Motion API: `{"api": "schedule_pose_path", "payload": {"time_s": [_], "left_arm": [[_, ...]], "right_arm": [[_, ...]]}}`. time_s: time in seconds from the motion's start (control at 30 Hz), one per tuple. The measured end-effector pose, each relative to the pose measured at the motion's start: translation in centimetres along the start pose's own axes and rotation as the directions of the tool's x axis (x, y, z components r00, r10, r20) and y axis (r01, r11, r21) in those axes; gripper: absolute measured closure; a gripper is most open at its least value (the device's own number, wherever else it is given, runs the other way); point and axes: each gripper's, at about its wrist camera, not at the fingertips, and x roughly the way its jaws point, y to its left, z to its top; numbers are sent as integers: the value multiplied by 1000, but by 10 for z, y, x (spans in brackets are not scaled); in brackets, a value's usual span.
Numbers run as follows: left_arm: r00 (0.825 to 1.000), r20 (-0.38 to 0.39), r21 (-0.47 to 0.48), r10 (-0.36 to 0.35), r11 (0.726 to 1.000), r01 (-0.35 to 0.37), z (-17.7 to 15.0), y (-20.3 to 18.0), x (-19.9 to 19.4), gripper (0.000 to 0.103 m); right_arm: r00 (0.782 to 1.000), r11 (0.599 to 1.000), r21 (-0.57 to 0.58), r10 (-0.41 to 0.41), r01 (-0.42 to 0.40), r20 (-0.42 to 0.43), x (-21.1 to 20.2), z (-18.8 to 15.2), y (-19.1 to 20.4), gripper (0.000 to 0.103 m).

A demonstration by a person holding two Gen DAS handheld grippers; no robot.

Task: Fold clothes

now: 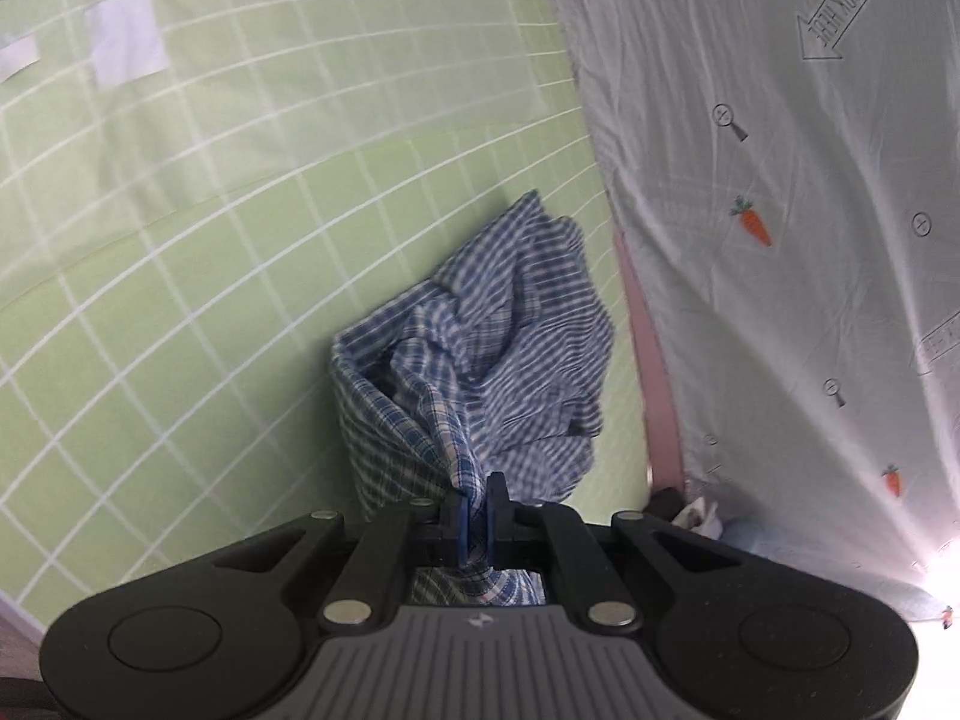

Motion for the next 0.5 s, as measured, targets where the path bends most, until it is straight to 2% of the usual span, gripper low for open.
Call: {"api": "schedule_pose_path", "payload": {"time_s": [0.17,0.27,0.3,0.33,0.37,0.4,0.43,0.5], "left_arm": [[998,-14,5,-68,998,68,40,-51,40,98],[999,30,92,-45,995,42,68,-92,76,96],[998,58,131,-29,991,21,77,-105,87,91],[996,87,170,-15,985,0,86,-119,97,76],[993,116,208,-1,978,-23,95,-133,107,68],[989,146,245,11,968,-47,104,-146,118,55],[984,176,281,22,957,-72,113,-160,128,42],[970,233,373,68,915,-154,117,-169,138,26]], "right_arm": [[994,988,116,97,-103,51,21,58,2,94],[988,984,124,118,-130,98,42,108,9,95],[984,982,125,126,-142,125,53,128,12,95],[979,980,126,134,-153,153,63,147,16,92],[977,982,119,122,-144,174,74,165,19,83],[979,989,103,85,-106,187,84,180,23,62],[979,994,87,48,-67,200,94,196,27,54],[975,999,2,-33,34,221,107,216,38,44]]}}
